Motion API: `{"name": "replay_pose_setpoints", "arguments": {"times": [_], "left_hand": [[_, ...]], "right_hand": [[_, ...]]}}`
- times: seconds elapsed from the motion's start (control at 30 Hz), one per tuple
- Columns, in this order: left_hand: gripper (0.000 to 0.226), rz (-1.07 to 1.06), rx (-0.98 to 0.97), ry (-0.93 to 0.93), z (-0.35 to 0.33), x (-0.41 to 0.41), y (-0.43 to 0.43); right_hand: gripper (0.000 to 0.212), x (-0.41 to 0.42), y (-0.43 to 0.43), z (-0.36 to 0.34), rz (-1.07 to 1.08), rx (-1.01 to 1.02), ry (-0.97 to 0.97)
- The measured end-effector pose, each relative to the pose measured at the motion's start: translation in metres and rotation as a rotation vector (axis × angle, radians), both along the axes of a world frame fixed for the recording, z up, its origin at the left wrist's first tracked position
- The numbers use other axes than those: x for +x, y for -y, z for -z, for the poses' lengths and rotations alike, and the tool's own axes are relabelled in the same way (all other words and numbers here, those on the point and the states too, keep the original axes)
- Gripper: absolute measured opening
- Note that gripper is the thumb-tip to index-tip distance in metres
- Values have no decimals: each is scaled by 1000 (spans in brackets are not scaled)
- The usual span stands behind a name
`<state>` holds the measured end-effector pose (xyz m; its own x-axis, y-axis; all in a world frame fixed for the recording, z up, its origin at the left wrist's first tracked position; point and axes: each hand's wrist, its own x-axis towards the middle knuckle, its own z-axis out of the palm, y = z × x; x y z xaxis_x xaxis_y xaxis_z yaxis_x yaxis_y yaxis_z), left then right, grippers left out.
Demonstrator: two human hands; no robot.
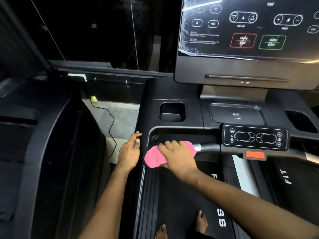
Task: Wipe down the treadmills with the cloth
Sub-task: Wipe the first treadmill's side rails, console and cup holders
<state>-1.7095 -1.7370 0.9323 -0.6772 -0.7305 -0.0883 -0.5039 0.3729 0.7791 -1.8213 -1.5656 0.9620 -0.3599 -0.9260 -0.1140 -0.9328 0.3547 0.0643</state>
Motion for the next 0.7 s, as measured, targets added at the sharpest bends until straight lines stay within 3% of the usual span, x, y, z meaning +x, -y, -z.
{"name": "replay_pose_setpoints", "arguments": {"times": [0.2, 0.37, 0.47, 0.57, 0.63, 0.7], "left_hand": [[35, -14, 25, -11, 0, 1, -4], [33, -17, 22, -12, -2, -2, 11], [31, -20, 5, 25, 2, -4, 18], [30, -28, -2, 67, 5, -3, 19], [31, -46, 10, 37, 5, -3, 18], [31, -51, 17, 5, 4, -4, 16]], "right_hand": [[81, 12, 5, -14, 136, 120, 25], [101, 44, 21, -10, 47, 119, 60], [91, 16, -21, -10, -79, 61, 192], [73, 4, -41, -19, -72, 53, 293], [62, 17, -23, -21, 30, -30, 263], [59, 32, 11, -12, 169, -8, 109]]}}
